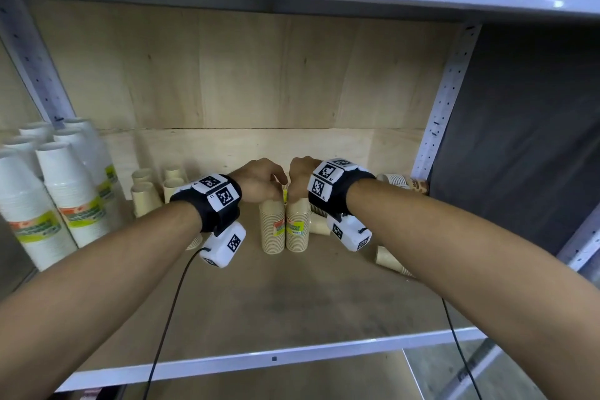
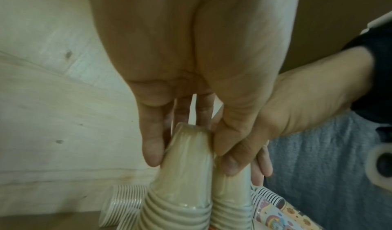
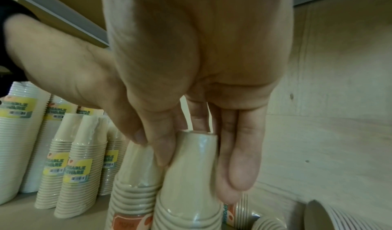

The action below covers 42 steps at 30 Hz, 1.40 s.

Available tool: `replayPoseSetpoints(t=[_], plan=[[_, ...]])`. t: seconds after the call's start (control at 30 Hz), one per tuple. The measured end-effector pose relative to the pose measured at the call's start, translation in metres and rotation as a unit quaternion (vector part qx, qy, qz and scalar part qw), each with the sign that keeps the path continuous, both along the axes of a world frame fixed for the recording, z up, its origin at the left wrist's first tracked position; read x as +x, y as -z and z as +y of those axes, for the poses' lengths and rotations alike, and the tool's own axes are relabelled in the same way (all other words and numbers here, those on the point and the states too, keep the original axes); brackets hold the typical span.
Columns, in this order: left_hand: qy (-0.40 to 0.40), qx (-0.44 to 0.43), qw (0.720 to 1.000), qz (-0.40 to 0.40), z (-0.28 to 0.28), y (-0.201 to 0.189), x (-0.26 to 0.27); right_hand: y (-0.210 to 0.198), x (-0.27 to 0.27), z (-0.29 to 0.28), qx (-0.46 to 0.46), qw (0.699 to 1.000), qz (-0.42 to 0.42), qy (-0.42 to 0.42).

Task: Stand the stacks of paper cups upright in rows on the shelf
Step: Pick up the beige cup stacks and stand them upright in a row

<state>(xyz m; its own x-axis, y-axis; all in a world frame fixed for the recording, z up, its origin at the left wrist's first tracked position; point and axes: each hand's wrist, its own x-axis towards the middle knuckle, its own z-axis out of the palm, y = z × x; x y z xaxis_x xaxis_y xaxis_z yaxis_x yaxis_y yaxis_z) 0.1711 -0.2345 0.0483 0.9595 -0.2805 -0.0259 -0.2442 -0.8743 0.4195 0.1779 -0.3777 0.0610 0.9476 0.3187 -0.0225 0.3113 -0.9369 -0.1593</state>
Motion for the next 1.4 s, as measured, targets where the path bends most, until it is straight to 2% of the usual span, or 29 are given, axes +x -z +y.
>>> replayPoseSetpoints(t=[0.17, 0.33, 0.53, 0.7, 0.93, 1.1, 1.4], plan=[[-0.051, -0.033, 0.998, -0.007, 0.001, -0.001, 0.002, -0.001, 0.0, 0.009, -0.058, 0.998, -0.02, 0.013], [-0.003, -0.015, 0.999, -0.029, -0.004, -0.002, -0.001, -0.003, 0.0, 0.009, -0.078, 0.997, -0.003, -0.005], [-0.048, -0.019, 0.998, -0.028, -0.002, -0.002, 0.002, -0.001, 0.001, 0.009, -0.073, 0.997, -0.017, 0.005], [-0.015, 0.014, 0.999, -0.027, -0.005, -0.004, -0.001, 0.003, 0.005, 0.007, -0.052, 0.998, -0.017, -0.008], [-0.015, 0.049, 0.999, 0.02, -0.006, -0.017, -0.003, 0.003, 0.007, 0.005, -0.023, 0.999, -0.016, -0.041], [-0.027, 0.053, 0.997, 0.054, 0.005, -0.028, -0.008, -0.011, 0.007, 0.013, -0.011, 0.996, 0.065, -0.066], [-0.104, 0.074, 0.987, 0.102, 0.053, -0.046, -0.031, -0.03, -0.009, 0.065, 0.03, 0.985, 0.092, -0.146]])
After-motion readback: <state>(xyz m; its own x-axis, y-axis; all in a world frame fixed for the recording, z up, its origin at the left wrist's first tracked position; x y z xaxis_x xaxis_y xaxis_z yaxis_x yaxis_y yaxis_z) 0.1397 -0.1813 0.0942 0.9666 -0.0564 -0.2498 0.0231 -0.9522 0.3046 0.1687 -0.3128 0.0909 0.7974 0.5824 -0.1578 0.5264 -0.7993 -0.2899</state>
